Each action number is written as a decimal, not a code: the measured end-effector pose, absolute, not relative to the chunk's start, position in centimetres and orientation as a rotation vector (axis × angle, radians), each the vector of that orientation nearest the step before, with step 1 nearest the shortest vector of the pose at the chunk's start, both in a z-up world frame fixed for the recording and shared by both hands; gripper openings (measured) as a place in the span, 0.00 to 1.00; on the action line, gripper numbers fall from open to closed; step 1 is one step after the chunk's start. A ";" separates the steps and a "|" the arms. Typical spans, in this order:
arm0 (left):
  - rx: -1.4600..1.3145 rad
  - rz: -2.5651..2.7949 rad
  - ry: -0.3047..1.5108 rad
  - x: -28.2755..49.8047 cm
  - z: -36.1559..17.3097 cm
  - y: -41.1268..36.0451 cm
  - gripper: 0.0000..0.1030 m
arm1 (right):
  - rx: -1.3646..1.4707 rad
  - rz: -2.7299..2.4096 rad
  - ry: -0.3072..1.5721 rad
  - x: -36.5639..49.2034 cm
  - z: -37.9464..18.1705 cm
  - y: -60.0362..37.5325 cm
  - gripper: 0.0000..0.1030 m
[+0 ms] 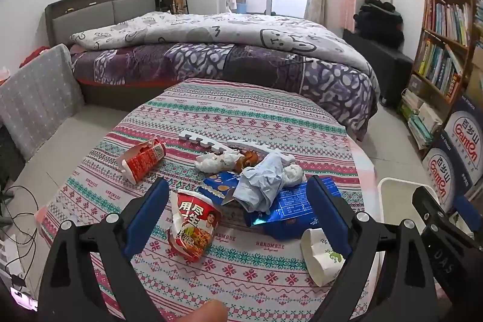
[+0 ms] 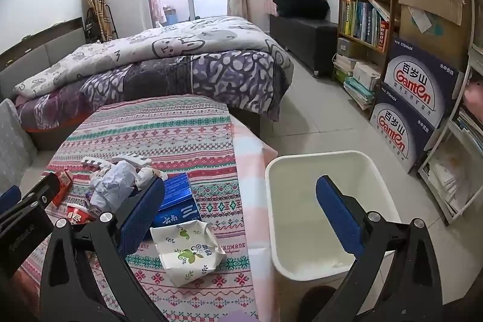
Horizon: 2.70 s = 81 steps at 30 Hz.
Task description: Collect trash
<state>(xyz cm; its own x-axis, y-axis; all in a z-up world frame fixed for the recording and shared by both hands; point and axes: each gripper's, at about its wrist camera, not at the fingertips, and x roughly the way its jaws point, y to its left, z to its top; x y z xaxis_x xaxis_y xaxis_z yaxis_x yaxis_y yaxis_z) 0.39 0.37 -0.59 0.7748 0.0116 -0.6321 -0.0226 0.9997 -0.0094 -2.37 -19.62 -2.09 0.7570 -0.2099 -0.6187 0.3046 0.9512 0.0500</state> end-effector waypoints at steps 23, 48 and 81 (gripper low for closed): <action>-0.016 0.021 0.704 0.6 -1.5 0.2 0.87 | 0.157 -0.285 0.675 -2.3 -2.7 -19.5 0.93; -0.023 0.029 0.715 0.6 -1.8 0.5 0.89 | 0.158 -0.281 0.687 -2.2 -2.9 -19.6 0.93; -0.031 0.034 0.733 0.9 -1.9 1.7 0.89 | 0.230 -0.258 0.758 -1.9 -3.7 -19.0 0.93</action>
